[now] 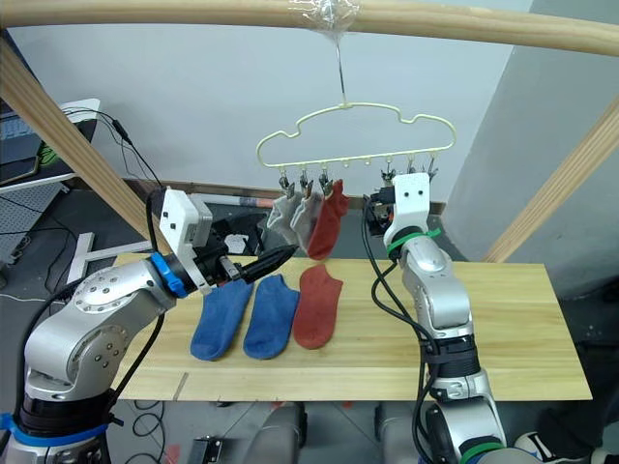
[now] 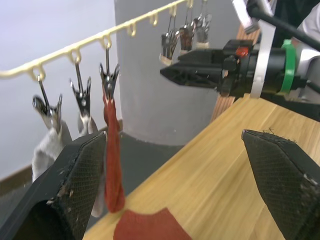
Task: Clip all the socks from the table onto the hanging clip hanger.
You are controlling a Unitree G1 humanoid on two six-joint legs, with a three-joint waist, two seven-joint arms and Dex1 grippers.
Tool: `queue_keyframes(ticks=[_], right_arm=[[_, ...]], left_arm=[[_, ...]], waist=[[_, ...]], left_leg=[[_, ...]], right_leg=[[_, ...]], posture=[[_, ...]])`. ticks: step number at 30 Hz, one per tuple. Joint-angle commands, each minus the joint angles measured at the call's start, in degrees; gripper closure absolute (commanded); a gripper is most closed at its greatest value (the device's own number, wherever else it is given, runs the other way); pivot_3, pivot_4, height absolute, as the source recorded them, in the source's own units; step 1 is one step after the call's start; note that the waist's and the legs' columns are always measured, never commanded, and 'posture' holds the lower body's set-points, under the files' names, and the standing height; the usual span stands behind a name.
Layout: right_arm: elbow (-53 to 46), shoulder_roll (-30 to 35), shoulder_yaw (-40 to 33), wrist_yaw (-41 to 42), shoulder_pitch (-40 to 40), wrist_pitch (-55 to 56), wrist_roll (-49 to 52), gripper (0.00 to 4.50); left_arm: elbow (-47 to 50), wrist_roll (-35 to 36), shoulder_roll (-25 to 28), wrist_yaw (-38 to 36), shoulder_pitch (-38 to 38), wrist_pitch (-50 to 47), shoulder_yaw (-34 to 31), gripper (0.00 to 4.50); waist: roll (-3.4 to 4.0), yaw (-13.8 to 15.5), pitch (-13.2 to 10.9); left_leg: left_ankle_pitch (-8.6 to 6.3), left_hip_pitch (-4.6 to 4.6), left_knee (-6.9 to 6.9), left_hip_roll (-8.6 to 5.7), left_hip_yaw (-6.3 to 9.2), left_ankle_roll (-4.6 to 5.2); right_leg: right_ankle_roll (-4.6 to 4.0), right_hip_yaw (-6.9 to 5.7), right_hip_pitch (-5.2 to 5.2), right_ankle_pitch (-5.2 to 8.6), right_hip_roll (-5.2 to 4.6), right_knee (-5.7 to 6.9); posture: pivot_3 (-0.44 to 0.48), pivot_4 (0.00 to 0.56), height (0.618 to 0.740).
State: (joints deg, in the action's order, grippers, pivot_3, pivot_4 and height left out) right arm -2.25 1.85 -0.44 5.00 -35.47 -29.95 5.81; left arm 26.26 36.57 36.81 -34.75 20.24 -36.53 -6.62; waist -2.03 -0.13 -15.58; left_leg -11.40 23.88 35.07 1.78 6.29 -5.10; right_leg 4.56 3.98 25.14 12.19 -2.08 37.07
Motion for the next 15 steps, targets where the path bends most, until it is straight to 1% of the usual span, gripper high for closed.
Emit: queue_keyframes(ticks=[1,7,12,15], right_arm=[[-0.7,-0.6,0.1,0.1,-2.0,2.0,0.4,0.88],[1.5,-1.9,-0.1,0.1,-4.3,3.9,0.8,0.88],[2.0,-2.2,0.2,0.7,-4.9,5.2,0.7,0.88],[2.4,-2.3,-0.2,0.5,-5.7,5.6,0.7,0.88]], left_arm=[[0.0,-0.1,0.4,-0.8,2.1,1.3,-1.3,0.00],[0.6,0.8,0.5,-2.8,3.6,1.2,-0.9,0.00],[0.6,3.4,0.1,-4.1,5.3,-0.2,-1.6,0.00],[0.5,3.3,0.4,-4.5,6.1,0.0,-1.3,0.00]], waist=[[0.00,0.0,0.0],[0.00,0.0,0.0],[0.00,0.0,0.0],[0.00,0.0,0.0]], left_leg=[[0.00,0.00,0.00,0.00,0.00,0.00],[0.01,0.00,0.00,0.00,0.00,0.01],[0.01,0.00,0.00,0.00,0.02,0.01],[0.01,0.00,0.00,0.00,0.02,0.01]], right_leg=[[0.00,0.00,0.00,0.00,0.00,0.01],[-0.01,0.00,0.00,0.00,0.00,0.00],[-0.01,-0.01,0.00,0.00,0.00,0.02],[0.00,-0.01,-0.01,0.00,0.00,0.02]], posture=[[0.149,0.195,0.740],[0.148,0.197,0.740],[0.150,0.199,0.740],[0.149,0.202,0.740]])
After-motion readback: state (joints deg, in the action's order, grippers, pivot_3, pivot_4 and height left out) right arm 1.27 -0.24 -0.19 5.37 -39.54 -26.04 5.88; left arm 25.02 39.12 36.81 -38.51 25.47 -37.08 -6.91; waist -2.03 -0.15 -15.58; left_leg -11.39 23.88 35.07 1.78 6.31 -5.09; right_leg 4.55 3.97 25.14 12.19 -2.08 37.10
